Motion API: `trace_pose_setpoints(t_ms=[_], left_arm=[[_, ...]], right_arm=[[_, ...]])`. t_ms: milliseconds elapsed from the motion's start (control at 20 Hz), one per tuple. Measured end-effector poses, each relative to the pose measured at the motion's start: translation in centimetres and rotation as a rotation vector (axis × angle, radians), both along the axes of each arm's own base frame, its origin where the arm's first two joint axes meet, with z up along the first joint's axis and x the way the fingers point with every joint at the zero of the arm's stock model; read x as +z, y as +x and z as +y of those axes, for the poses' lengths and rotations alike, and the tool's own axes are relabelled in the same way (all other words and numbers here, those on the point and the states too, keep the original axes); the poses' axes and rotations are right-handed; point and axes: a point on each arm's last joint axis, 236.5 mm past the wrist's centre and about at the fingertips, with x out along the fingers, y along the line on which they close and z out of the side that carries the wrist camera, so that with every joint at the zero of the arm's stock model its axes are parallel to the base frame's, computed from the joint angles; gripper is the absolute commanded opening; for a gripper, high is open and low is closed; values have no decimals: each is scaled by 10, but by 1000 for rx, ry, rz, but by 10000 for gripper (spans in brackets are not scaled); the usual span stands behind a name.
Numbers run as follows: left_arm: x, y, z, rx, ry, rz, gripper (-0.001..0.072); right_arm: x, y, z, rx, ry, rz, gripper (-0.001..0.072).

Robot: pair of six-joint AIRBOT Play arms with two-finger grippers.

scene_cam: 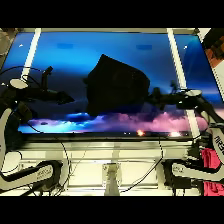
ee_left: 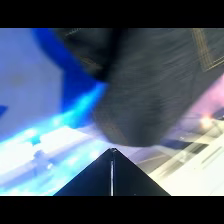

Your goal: Fold the clothes and pants, and hang the long-sleeved shirts on hangers.

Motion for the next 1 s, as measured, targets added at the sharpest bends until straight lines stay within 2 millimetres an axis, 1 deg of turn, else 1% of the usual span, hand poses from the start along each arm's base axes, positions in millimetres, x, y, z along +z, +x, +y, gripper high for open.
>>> trace_pose_setpoints(t_ms=[50,100,150,200,250,300,350,400,500,600,750,850,1000], left_arm=[[-3,-3,-1,3,0,15,14],[-7,-7,-4,-3,0,30,17],[-12,-12,-8,-11,-3,53,62],[-18,-19,-13,-24,-8,77,145],[-23,-26,-19,-35,-21,100,272],[-27,-32,-28,-53,-46,117,332],[-28,-37,-40,-72,-86,121,423],[-27,-41,-52,-93,-130,125,447],[-26,-49,-76,-135,-206,124,448],[-28,-60,-99,-187,-248,140,448],[-36,-83,-130,-296,-272,161,448],[-45,-93,-144,-347,-259,157,449],[-58,-97,-152,-379,-226,144,450]], right_arm=[[4,4,-14,-18,-19,-11,23],[7,5,-22,-28,-30,-14,23],[8,5,-30,-32,-44,-14,23],[9,6,-35,-37,-56,-17,22],[9,6,-40,-40,-66,-15,23],[9,6,-43,-43,-76,-16,22],[8,5,-45,-40,-84,-16,22],[8,5,-47,-40,-89,-14,23],[7,4,-50,-38,-100,-13,23],[7,3,-51,-37,-104,-12,23],[7,3,-51,-34,-106,-12,23],[7,2,-51,-28,-108,-12,23],[7,0,-50,-16,-106,-10,23]])
